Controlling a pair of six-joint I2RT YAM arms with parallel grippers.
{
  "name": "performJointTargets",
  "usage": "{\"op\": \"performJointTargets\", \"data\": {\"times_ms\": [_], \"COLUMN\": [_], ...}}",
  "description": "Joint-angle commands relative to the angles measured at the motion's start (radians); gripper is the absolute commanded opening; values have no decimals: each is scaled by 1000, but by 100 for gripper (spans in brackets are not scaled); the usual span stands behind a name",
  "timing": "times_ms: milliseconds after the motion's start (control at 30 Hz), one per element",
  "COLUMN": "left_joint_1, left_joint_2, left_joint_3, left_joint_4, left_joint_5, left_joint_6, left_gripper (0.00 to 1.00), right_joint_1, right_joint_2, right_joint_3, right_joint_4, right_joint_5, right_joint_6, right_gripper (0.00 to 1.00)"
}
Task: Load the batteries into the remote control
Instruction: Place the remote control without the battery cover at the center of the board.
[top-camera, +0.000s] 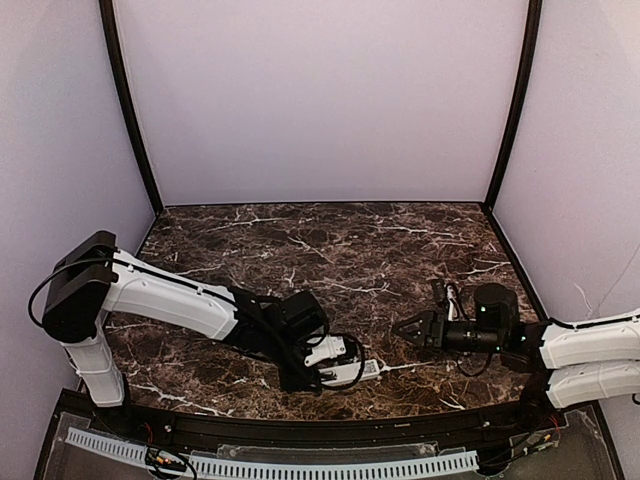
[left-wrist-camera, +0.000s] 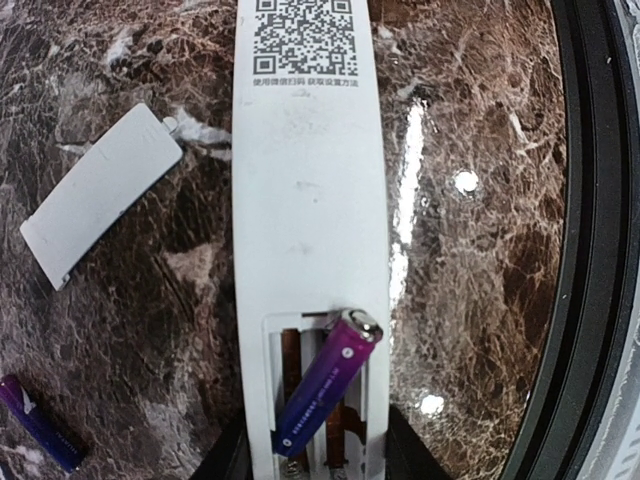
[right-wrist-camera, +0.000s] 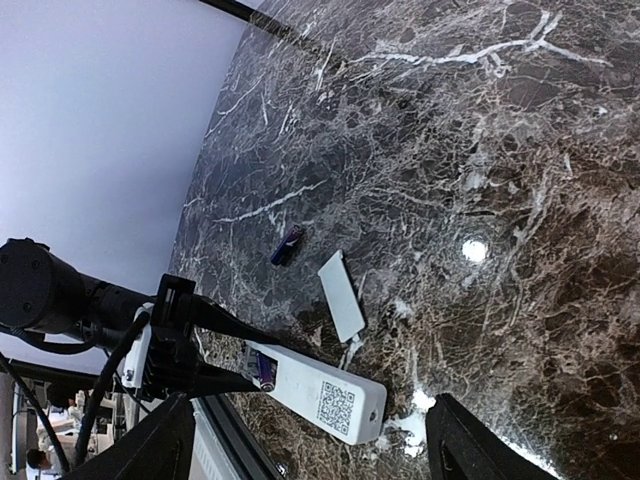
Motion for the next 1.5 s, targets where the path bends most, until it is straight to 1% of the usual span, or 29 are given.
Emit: {"op": "performJointTargets", "data": {"times_ms": [0,33,100,133,167,200,267,567,667,833,1100,1233,1333,1467], "left_joint_1": [-5,-5,-5,-5,-5,-5,-5,-6,-10,-15,-31,-31,-31,-31], "left_joint_2": [18,20,26,27,25,20,8,-68,-98,-116,-60,-36,-20,6], "left_joint_3": [26,30,39,44,46,47,53,97,78,54,75,84,85,92], "left_joint_4": [-14,-18,-32,-42,-45,-52,-60,-94,-66,-11,-9,-1,13,19], "left_joint_5": [9,10,2,-6,-9,-13,-23,-97,-74,20,37,34,26,18], "left_joint_6": [32,24,13,7,4,-1,-1,59,118,192,250,253,255,254], "left_gripper": [13,14,23,32,36,42,49,59,57,44,38,36,32,31], "right_joint_1": [-5,-5,-5,-4,-5,-5,-5,-5,-6,-14,-26,-29,-29,-30], "right_joint_2": [2,2,0,2,3,4,6,17,13,5,-7,-6,-6,-2], "right_joint_3": [-1,-1,-3,-6,-7,-8,-10,-17,-18,-16,-21,-24,-28,-31], "right_joint_4": [62,60,61,64,68,69,75,102,103,100,97,103,107,117], "right_joint_5": [-26,-28,-30,-31,-34,-34,-36,-43,-43,-48,-55,-59,-62,-64], "right_joint_6": [-18,-19,-18,-18,-16,-15,-13,-6,-6,-9,-10,-7,-5,-2], "right_gripper": [78,78,78,78,78,78,77,78,78,78,77,77,77,77]}}
